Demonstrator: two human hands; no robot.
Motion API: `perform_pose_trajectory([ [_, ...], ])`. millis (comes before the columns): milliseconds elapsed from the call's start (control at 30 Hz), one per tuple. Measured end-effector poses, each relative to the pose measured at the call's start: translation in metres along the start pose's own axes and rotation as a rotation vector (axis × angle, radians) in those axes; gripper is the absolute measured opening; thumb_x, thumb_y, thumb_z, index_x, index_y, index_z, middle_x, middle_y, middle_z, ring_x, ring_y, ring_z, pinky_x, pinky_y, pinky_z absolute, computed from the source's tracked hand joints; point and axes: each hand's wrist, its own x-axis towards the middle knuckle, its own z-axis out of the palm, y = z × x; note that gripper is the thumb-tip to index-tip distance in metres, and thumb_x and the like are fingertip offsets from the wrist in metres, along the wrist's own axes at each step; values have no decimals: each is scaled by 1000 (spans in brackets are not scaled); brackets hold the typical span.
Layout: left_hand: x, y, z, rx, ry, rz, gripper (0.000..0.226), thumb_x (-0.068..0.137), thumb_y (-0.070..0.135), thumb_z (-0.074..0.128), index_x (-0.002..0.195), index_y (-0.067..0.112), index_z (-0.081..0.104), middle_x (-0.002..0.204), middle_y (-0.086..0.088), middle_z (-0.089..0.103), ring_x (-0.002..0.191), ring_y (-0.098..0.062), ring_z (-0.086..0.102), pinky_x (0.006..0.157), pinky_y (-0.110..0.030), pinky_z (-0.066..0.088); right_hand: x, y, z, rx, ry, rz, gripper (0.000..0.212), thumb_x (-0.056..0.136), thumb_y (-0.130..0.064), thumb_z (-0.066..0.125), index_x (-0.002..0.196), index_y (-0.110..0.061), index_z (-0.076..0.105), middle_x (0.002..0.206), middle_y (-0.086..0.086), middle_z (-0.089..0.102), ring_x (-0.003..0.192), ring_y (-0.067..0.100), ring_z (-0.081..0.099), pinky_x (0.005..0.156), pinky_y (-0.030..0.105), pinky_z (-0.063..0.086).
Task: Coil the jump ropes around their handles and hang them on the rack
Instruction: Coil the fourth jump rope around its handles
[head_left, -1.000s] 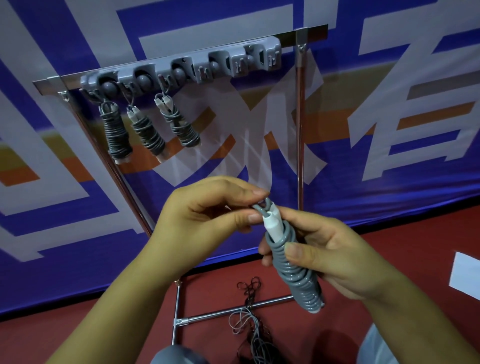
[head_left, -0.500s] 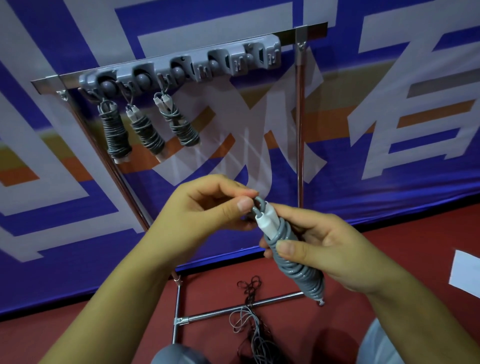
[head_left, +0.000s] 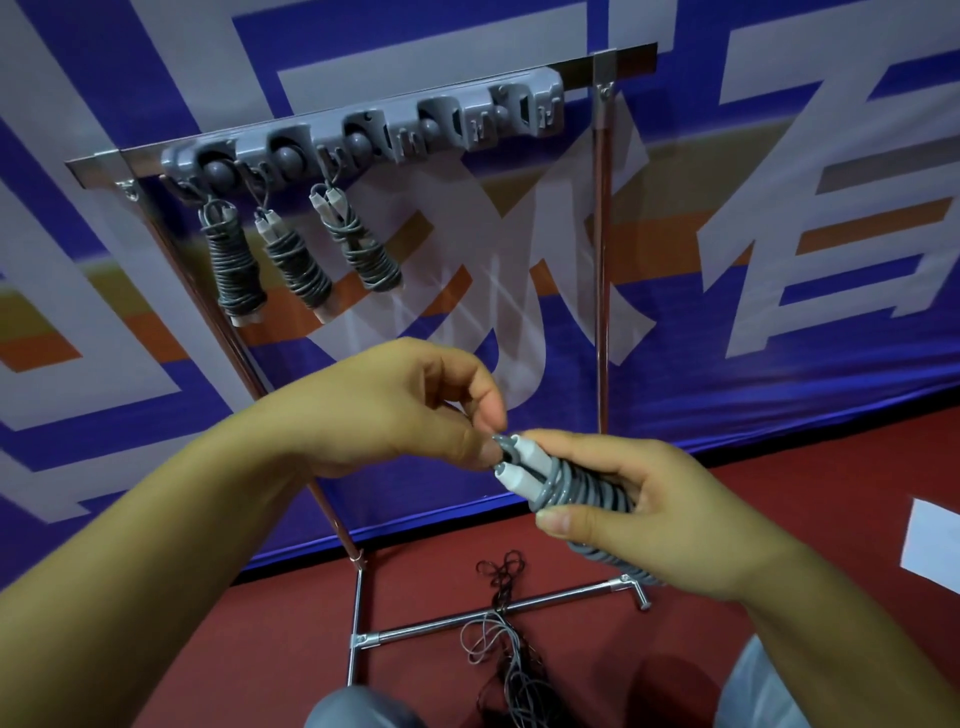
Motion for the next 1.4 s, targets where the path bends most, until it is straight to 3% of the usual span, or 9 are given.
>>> perform_pose_trajectory([
  [233,7,-1,10,217,126,-8,17,76,3,73,78,17,64,72,0,69,72,-23,68,79,-43,57,-1,-3,2,-274,90,-22,53,82,-26,72,114,-64,52,101,-13,65,92,3,63,87,29,51],
  [400,11,-13,22,443,281,150,17,77,6,72,82,22,69,77,1,65,70,-10,62,64,-25,51,-2,-8,3,-491,144,-11,51,86,-33,65,127,-57,45,87,-12,54,82,1,54,73,11,40],
  [567,7,-26,32,539,394,356,13,76,14,65,85,22,71,73,7,54,66,-5,55,58,-10,40,-9,-5,6,-553,171,-44,58,87,-34,63,136,-50,38,96,-21,51,93,-2,52,80,7,37],
  [700,1,-22,37,302,410,333,15,74,8,59,81,18,68,79,0,56,56,-9,65,55,-21,53,-10,2,5,-442,209,-126,54,83,-36,69,126,-58,43,102,-22,54,96,0,55,81,9,40],
  [933,-2,-14,48,-32,412,157,13,88,4,51,79,12,57,54,-9,56,41,-15,54,45,-23,43,-12,-1,14,-328,258,-244,64,74,-46,63,129,-63,33,107,-18,57,98,3,60,82,10,44],
  [1033,-4,-15,41,-196,275,161,9,91,1,54,83,5,55,65,-12,61,49,-19,62,51,-23,49,-13,1,13,-283,239,-203,62,72,-39,68,116,-73,40,108,-20,57,99,1,59,83,9,43],
  [1167,-7,-20,19,-291,-42,116,2,89,2,59,89,3,58,81,-14,70,72,-26,70,65,-28,55,-12,5,11,-361,207,-173,58,78,-31,71,119,-62,46,106,-20,56,97,2,58,83,11,42],
  [1233,-6,-20,13,-245,-77,101,5,88,7,63,91,4,60,80,-12,70,73,-24,70,66,-26,54,-10,7,10,-394,211,-162,58,76,-36,69,120,-64,42,106,-21,55,98,2,58,83,10,41],
  [1400,8,-29,12,-312,68,69,4,74,9,66,74,12,69,59,1,46,51,-8,38,47,-17,30,0,9,6,-381,227,-137,59,78,-25,76,127,-47,52,94,-21,59,96,-4,59,83,7,40],
])
